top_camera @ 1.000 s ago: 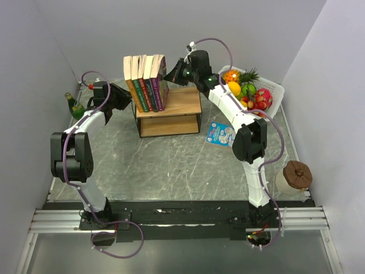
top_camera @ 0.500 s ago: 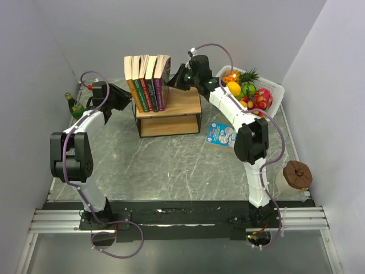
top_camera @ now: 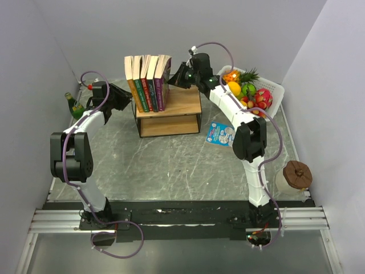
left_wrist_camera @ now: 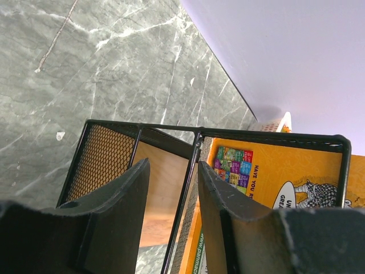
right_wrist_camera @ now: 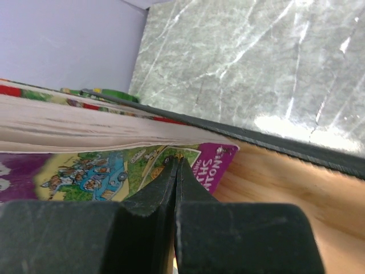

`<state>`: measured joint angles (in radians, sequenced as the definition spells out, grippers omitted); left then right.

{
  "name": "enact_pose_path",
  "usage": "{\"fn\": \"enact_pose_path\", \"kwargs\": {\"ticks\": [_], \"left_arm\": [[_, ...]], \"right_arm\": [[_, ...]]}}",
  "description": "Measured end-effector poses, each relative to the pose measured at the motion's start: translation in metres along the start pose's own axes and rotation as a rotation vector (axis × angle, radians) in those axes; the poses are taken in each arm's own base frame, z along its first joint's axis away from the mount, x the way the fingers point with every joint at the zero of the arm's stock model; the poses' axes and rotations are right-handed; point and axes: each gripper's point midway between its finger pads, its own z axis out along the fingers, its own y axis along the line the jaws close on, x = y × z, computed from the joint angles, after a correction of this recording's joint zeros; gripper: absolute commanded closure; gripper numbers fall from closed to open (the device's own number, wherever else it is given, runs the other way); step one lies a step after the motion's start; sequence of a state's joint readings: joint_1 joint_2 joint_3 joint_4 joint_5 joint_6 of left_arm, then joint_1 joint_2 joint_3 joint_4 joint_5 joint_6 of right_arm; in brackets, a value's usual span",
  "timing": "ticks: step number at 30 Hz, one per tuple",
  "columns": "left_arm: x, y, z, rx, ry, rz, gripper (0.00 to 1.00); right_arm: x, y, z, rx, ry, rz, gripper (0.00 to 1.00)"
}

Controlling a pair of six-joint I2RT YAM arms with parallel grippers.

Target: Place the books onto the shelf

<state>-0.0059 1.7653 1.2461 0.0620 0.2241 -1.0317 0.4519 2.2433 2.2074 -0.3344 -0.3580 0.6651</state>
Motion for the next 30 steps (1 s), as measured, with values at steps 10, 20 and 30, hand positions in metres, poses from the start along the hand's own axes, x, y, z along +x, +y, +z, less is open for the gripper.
{"fn": "enact_pose_path", "kwargs": {"ticks": [10, 20, 30], "left_arm": [[-0.001, -0.006, -0.001, 0.013, 0.005, 0.003, 0.55], [0.001, -0.006, -0.001, 0.015, 0.011, 0.003, 0.55], [0.007, -0.004, 0.003, 0.009, 0.025, 0.005, 0.55]], "right_arm": [[0.007, 0.000, 0.012, -0.033, 0.042, 0.019, 1.00], [0.014, 0.006, 0.014, -0.077, 0.086, 0.021, 1.00], [0.023, 0.006, 0.019, -0.101, 0.126, 0.027, 1.00]]}}
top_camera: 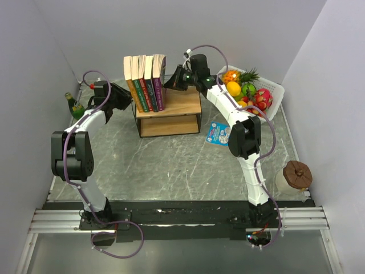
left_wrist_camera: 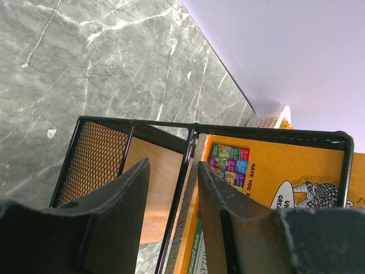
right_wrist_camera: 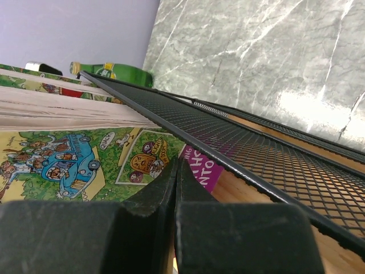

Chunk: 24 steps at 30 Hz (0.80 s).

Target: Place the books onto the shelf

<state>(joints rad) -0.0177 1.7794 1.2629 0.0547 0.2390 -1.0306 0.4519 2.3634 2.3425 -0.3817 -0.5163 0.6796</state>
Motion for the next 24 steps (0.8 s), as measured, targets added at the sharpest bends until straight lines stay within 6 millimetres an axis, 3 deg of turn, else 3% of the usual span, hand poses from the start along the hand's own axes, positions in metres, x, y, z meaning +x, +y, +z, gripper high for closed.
{"fn": "enact_pose_path", "kwargs": {"ticks": [8, 14, 24], "left_arm": [[0.000, 0.001, 0.000, -0.006, 0.003, 0.000, 0.55], [-0.001, 0.003, -0.001, -0.014, 0.002, -0.003, 0.55], [-0.009, -0.001, -0.003, -0.011, -0.010, -0.006, 0.55]], "right_arm": [[0.004, -0.006, 0.002, 0.010, 0.006, 0.004, 1.00], [0.018, -0.017, -0.004, 0.056, 0.015, 0.018, 1.00], [-0.003, 0.023, -0.029, 0.002, -0.045, -0.024, 1.00]]}}
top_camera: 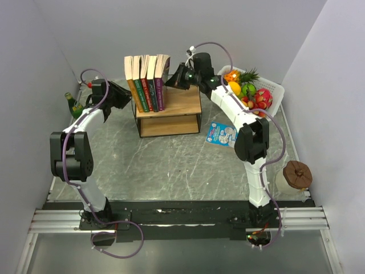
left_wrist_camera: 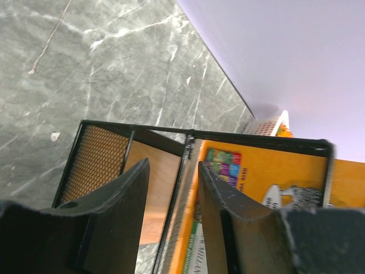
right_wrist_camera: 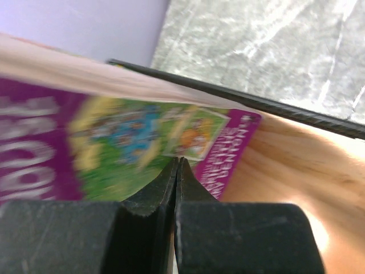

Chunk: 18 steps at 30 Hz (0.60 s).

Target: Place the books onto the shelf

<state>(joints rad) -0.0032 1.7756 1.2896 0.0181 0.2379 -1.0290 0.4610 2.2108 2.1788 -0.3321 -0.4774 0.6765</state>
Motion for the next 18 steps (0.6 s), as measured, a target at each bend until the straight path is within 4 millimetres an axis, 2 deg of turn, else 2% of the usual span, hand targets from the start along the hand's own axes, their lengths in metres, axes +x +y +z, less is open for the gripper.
{"fn": "enact_pose_path", "kwargs": {"ticks": [10, 18], "left_arm": [[-0.011, -0.018, -0.009, 0.036, -0.026, 0.009, 0.55], [-0.030, -0.020, -0.014, 0.042, -0.063, 0.001, 0.55]], "right_arm": [[-0.030, 0.058, -0.034, -0.122, -0.082, -0.041, 1.00], [-0.030, 0.076, -0.040, -0.176, -0.074, -0.046, 1.00]]}}
